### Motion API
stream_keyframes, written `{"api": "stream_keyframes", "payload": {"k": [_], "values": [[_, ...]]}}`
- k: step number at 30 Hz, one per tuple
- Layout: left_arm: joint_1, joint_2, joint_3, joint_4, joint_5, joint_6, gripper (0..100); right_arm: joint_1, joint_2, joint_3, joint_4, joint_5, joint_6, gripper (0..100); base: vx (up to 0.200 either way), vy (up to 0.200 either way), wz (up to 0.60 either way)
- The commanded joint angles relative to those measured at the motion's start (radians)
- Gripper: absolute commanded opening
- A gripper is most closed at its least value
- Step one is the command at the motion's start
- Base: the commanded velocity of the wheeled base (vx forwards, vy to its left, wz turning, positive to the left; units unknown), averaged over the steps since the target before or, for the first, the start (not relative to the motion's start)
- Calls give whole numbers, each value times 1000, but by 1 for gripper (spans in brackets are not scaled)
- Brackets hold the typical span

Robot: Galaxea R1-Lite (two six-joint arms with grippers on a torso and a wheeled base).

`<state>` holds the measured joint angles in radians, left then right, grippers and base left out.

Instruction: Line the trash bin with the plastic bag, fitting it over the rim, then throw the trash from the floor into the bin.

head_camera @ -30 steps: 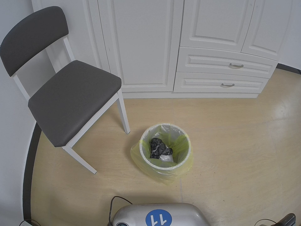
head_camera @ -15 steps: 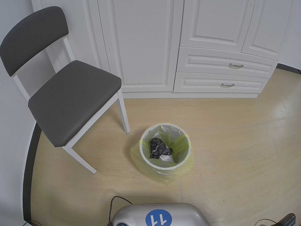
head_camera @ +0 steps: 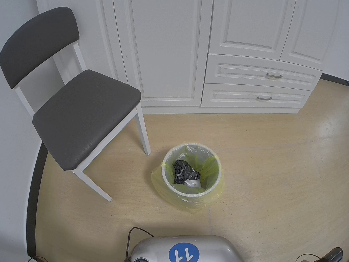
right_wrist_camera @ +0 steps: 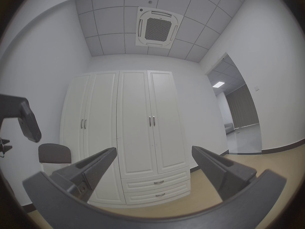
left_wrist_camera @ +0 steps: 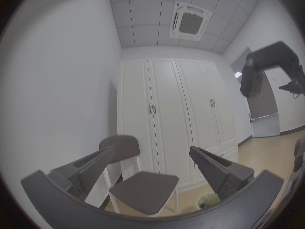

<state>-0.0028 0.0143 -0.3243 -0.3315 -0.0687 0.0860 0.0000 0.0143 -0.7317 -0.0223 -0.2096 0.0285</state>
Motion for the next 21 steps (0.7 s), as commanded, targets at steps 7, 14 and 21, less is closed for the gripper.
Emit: {"api": "stream_keyframes", "payload": {"k": [7, 14, 21], "values": [[0, -14, 297, -78, -3, 6, 100, 0, -14, 242, -211, -34, 1, 100, 0, 0, 0], [1, -14, 321, -24, -2, -11, 100, 0, -14, 339, -286, -45, 1, 100, 0, 0, 0], [1, -14, 321, 187, 0, -23, 100, 0, -13, 423, -378, -45, -7, 100, 0, 0, 0]]}}
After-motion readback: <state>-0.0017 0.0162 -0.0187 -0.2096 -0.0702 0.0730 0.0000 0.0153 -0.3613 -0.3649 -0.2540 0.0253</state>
